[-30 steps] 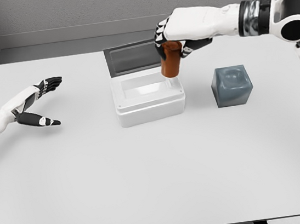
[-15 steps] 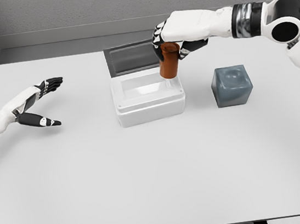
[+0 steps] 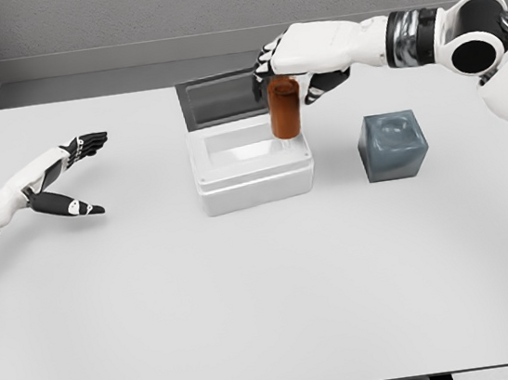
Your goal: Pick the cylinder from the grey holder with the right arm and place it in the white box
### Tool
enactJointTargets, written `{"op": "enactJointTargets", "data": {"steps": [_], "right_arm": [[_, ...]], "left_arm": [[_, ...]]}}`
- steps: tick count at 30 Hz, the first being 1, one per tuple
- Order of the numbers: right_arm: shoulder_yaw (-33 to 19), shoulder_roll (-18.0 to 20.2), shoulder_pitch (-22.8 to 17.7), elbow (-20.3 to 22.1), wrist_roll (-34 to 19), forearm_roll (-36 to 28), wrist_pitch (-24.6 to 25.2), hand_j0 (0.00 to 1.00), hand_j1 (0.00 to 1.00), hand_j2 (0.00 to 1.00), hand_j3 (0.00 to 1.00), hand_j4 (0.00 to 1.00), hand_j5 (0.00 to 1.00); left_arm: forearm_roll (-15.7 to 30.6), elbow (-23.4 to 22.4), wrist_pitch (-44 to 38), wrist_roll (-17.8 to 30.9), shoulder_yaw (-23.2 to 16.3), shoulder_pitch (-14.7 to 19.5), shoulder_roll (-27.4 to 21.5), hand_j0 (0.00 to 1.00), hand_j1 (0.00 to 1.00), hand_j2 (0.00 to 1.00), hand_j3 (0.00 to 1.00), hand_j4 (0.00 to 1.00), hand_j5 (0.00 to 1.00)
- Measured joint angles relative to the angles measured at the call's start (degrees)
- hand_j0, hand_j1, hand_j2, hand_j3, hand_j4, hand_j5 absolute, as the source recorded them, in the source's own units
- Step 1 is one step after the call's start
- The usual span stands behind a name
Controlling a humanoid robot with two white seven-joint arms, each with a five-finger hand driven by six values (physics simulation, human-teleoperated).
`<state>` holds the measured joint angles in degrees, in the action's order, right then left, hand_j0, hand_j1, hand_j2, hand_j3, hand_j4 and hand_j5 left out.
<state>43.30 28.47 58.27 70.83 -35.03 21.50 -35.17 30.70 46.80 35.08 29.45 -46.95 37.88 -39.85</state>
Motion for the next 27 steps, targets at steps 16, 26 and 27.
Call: {"op": "enactJointTargets", "data": {"steps": [16, 26, 27], "right_arm": [[-12.6, 9.1, -8.6, -5.1, 0.0, -0.1, 0.0, 1.0, 1.0, 1.0, 1.0, 1.0, 1.0], [-15.9, 10.0, -9.2, -12.6, 0.0, 0.0, 0.0, 1.0, 1.0, 1.0, 1.0, 1.0, 1.0], [-15.9, 10.0, -9.2, -12.7, 0.0, 0.0, 0.0, 1.0, 1.0, 1.0, 1.0, 1.0, 1.0]], "left_arm": [[0.0, 0.2, 0.0, 0.1, -0.2, 6.2, 1.0, 1.0, 1.0, 1.0, 1.0, 1.0, 1.0], [5.9, 0.1, 0.0, 4.5, -0.1, 10.8, 9.2, 1.0, 1.0, 1.0, 1.0, 1.0, 1.0], [6.3, 0.1, 0.0, 4.8, -0.1, 10.8, 9.7, 1.0, 1.0, 1.0, 1.0, 1.0, 1.0]]}}
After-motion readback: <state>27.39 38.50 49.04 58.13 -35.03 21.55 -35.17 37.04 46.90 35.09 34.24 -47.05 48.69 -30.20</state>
